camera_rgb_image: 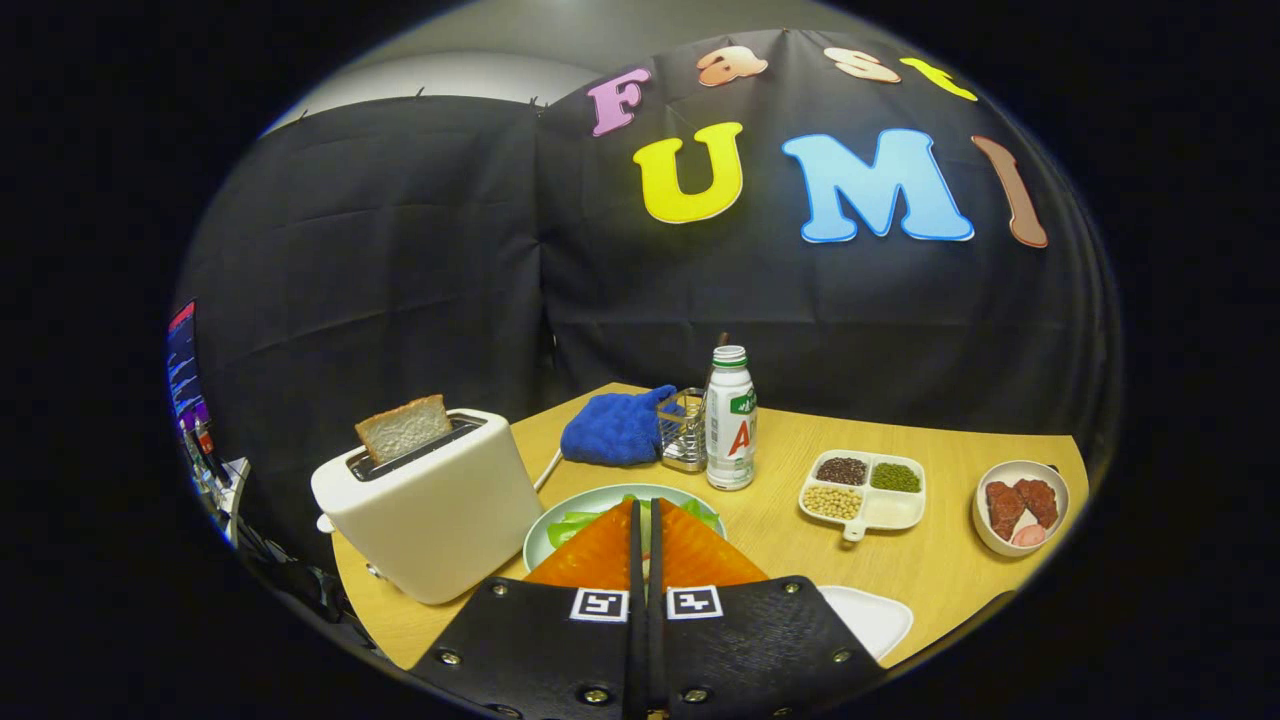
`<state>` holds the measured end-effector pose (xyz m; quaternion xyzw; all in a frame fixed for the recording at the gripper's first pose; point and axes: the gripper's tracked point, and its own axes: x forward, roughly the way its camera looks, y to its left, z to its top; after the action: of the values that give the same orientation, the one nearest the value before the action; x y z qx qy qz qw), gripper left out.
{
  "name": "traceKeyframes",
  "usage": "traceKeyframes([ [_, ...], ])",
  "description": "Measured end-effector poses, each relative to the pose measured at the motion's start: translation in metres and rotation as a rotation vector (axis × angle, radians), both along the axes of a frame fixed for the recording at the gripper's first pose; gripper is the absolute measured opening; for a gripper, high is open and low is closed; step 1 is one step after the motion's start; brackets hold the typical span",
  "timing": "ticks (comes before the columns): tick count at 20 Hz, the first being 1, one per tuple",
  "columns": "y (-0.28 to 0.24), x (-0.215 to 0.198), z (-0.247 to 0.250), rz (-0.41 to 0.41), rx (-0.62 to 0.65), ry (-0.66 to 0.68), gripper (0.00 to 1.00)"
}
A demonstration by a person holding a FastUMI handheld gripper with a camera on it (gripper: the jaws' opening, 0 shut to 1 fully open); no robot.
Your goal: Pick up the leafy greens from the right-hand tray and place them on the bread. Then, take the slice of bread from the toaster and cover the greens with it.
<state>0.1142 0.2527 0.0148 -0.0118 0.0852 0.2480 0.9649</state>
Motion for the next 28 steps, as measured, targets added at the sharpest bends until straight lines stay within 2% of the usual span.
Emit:
traceKeyframes([
  [5, 0.027, 0.035, -0.029, -0.015, -0.024, 0.015, 0.00],
  [10, 0.032, 0.043, -0.063, -0.046, -0.082, 0.074, 0.00],
  [11, 0.030, 0.042, -0.066, -0.052, -0.091, 0.076, 0.01],
  [12, 0.030, 0.041, -0.066, -0.050, -0.083, 0.078, 0.09],
  [16, 0.029, 0.023, -0.054, -0.040, -0.040, 0.057, 0.18],
  [18, 0.028, 0.016, -0.045, -0.046, -0.068, 0.018, 0.18],
  [20, 0.026, 0.017, -0.046, -0.058, -0.113, -0.005, 0.28],
  [22, 0.025, 0.017, -0.052, -0.072, -0.123, 0.007, 0.27],
  [24, 0.032, 0.011, -0.051, -0.062, -0.066, 0.025, 0.30],
  [28, 0.046, -0.018, -0.034, -0.107, -0.004, -0.038, 0.30],
])
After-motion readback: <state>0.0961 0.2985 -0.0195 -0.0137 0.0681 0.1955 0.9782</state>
